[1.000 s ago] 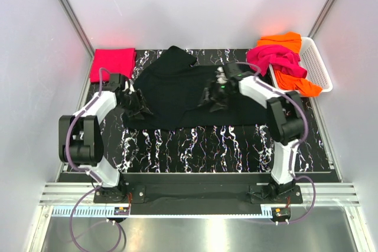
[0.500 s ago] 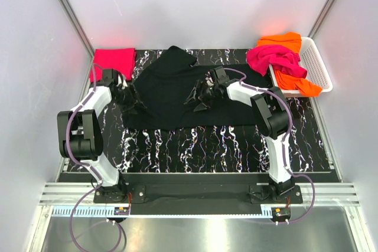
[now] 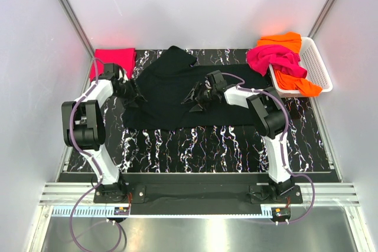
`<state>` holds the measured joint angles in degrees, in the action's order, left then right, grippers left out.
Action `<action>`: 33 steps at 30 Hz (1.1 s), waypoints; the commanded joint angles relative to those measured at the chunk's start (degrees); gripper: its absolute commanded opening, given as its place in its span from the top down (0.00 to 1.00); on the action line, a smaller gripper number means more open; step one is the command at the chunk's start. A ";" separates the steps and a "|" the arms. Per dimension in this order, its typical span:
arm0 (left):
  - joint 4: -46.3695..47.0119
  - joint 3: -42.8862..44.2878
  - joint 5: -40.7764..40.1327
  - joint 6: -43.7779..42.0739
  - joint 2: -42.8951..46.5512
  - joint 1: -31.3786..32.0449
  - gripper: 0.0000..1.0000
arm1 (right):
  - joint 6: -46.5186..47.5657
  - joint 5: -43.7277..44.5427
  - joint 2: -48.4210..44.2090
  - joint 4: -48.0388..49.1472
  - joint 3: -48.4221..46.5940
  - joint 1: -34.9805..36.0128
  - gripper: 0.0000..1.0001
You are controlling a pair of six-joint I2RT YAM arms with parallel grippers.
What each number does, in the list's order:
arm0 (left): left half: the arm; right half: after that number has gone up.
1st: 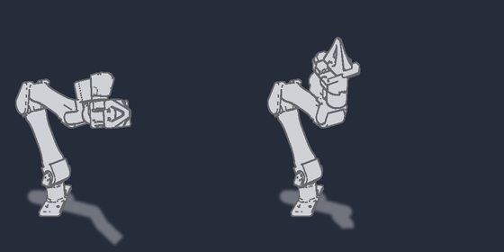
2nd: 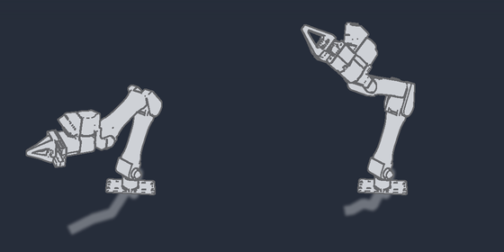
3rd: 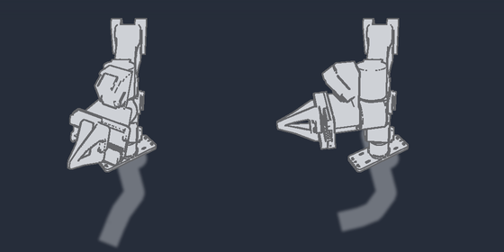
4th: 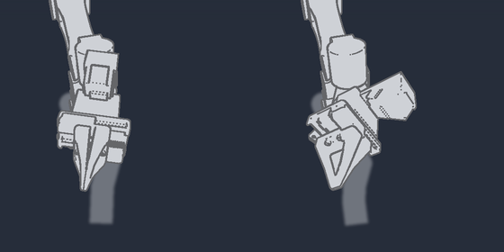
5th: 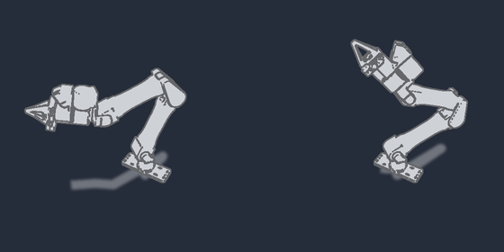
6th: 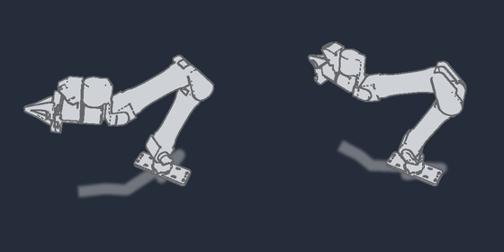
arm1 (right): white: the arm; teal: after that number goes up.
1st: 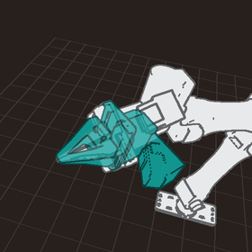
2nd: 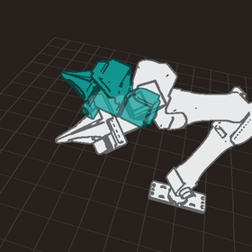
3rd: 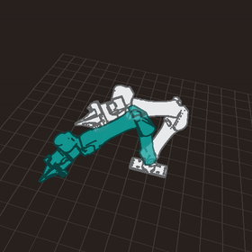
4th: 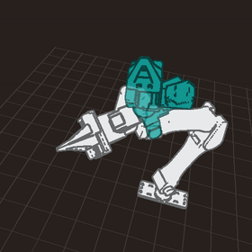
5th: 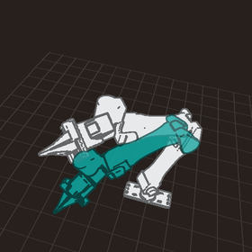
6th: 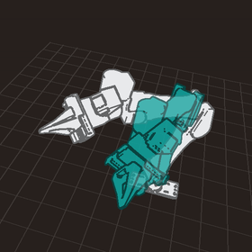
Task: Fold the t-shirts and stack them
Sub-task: Fold the tshirt
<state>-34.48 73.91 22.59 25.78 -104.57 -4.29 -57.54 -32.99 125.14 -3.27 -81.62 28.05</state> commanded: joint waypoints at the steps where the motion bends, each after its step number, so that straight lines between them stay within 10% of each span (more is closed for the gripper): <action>1: 1.34 0.71 0.88 0.15 0.51 -0.36 0.43 | -1.96 3.89 -0.78 4.76 0.59 0.69 0.32; 18: 0.82 -6.23 3.25 -0.38 6.75 -0.80 0.55 | 2.24 7.34 1.07 3.64 -5.12 -0.90 0.34; 25: -0.76 -9.83 0.53 -0.91 7.55 -1.07 0.83 | 7.00 4.34 -6.31 -3.93 -2.84 -0.63 0.33; 33: -2.17 -7.02 -3.95 -1.35 2.89 -1.15 0.68 | 8.76 2.59 -9.56 -8.51 -1.43 4.37 0.45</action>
<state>-36.34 64.69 22.20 25.08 -100.92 -5.04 -50.30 -28.14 118.52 -10.00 -83.74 29.52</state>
